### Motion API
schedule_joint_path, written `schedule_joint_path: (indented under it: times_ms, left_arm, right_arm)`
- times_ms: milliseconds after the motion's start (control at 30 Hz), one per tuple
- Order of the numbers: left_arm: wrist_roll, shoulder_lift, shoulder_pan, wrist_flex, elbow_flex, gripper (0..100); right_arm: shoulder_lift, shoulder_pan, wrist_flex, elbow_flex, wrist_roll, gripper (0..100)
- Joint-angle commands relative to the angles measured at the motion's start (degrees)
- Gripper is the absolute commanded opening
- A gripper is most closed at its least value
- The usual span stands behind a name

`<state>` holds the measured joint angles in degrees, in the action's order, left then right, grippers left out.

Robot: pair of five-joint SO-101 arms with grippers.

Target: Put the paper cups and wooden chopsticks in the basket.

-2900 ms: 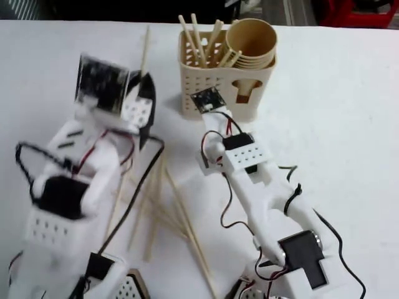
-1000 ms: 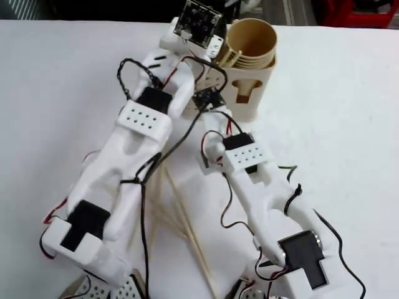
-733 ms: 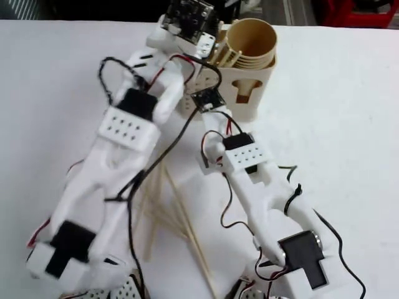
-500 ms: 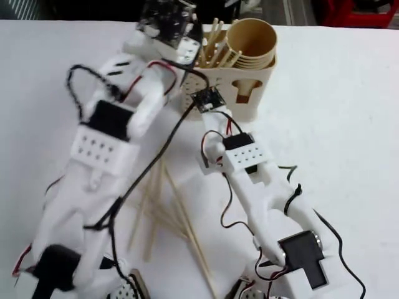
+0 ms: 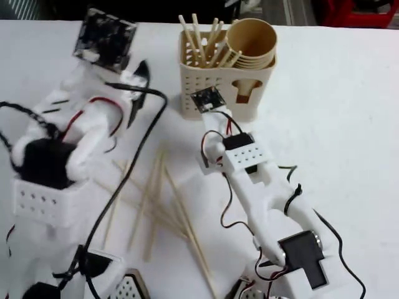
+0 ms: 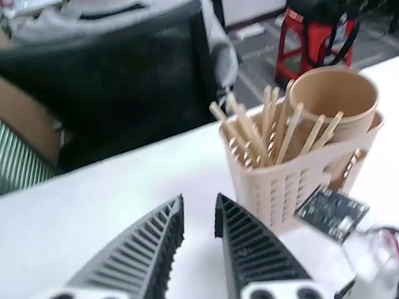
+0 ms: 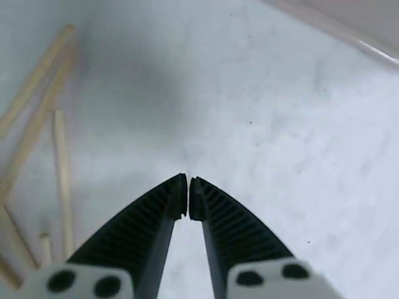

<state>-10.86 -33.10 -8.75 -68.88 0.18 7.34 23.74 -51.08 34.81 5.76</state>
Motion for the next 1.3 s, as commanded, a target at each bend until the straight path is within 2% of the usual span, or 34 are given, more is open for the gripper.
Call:
schedule_joint_path:
  times_ms: [0, 300, 433, 767, 967, 1100, 1267]
  left_arm:
    - [-0.8, -2.3, 5.6, -8.5, -2.5, 10]
    - [-10.8, -2.8, 14.0, -14.5, 10.5, 11]
    - [-13.8, -2.3, 16.7, -13.7, 20.0, 21]
    - [-13.6, -2.3, 18.6, -4.2, 40.4, 24]
    - [-13.4, -2.2, 18.2, 1.8, 46.3, 24]
    - [-10.3, -2.2, 18.2, 7.3, 49.7, 24]
    - [-6.8, -2.2, 13.9, 9.6, 51.4, 24]
  right_arm:
    - [1.9, -0.6, 0.7, -0.3, 0.3, 1.8]
    - [1.9, -0.6, 1.5, 0.4, 0.3, 1.8]
    - [1.9, -0.6, 1.5, 0.4, 0.3, 1.8]
    - [1.9, -0.6, 1.5, 0.4, 0.3, 1.8]
    - [1.9, -0.6, 1.5, 0.4, 0.3, 1.8]
    - [1.9, -0.6, 1.5, 0.4, 0.3, 1.8]
    - [1.9, -0.6, 1.5, 0.4, 0.3, 1.8]
